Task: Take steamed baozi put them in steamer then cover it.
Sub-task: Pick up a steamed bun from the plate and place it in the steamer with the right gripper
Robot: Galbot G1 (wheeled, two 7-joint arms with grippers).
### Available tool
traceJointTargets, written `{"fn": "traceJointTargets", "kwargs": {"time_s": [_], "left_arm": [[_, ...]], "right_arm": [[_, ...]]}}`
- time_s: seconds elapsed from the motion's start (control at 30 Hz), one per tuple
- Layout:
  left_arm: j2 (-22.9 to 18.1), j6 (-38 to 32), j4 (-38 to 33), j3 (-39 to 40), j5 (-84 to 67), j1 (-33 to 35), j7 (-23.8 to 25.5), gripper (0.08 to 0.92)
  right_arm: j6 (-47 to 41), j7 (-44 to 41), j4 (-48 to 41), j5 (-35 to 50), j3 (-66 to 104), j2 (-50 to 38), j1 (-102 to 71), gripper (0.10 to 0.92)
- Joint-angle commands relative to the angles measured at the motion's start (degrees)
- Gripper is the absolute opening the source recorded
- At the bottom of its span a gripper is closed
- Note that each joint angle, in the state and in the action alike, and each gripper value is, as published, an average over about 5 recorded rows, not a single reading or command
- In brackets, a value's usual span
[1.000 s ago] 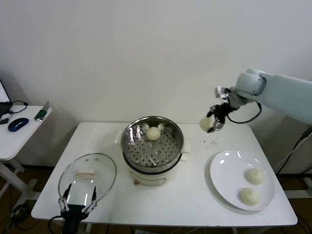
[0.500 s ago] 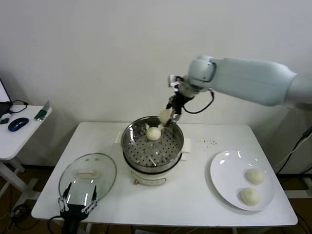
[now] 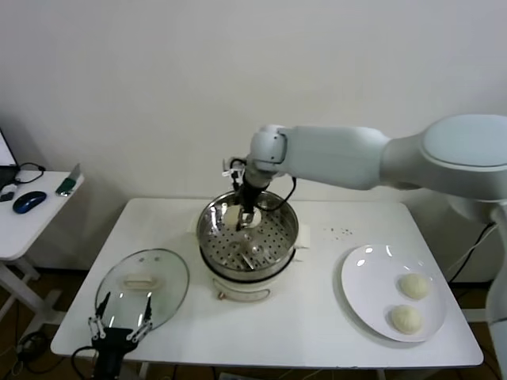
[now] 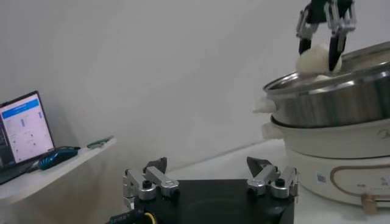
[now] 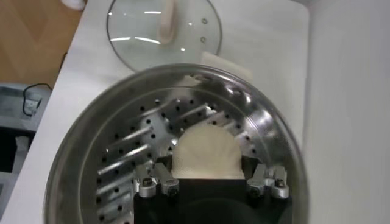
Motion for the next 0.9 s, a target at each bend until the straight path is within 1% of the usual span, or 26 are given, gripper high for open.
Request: {"fn": "traceJointTargets", "kwargs": {"time_s": [0.03,0.3,0.47,0.53,0.7,0.9], "left_arm": [[0.09,-0.04,0.34,-0.46,-0.24,-0.45,0.06,0.823],[0.46,-0.14,1.12,-0.61,-0.72,-0.76,-0.01,0.823],[0.51,0.01,1.18,-0.55,-0.76,-1.08,-0.01,0.823],[0.55,0.05,1.26,-0.51,-0.69,-1.17,-0.01,0.823],[0.50,0.24,1.31,-0.31,-0.50,-1.32,-0.01,0.823],[0.43,0.58,1.20,-0.02,-0.17,-1.57,0.02,0.823]], "right_arm": [[-0.16,0.33,-4.52,-1.48,-0.15,5.25,-5.26,0.721],[-0.08,-0.21,-5.71,-2.94,-0.34,5.19,-5.74,0.726],[-0.54,-0.50,-4.87,-2.90,0.33,3.93,-4.65,0.804],[-0.51,-0.84,-3.74,-2.91,0.57,2.81,-3.64,0.817],[0.64,-3.48,1.80,-3.88,0.53,-2.98,1.74,0.823],[5.19,-8.90,9.76,-6.44,-2.20,-14.27,10.83,0.823]]}}
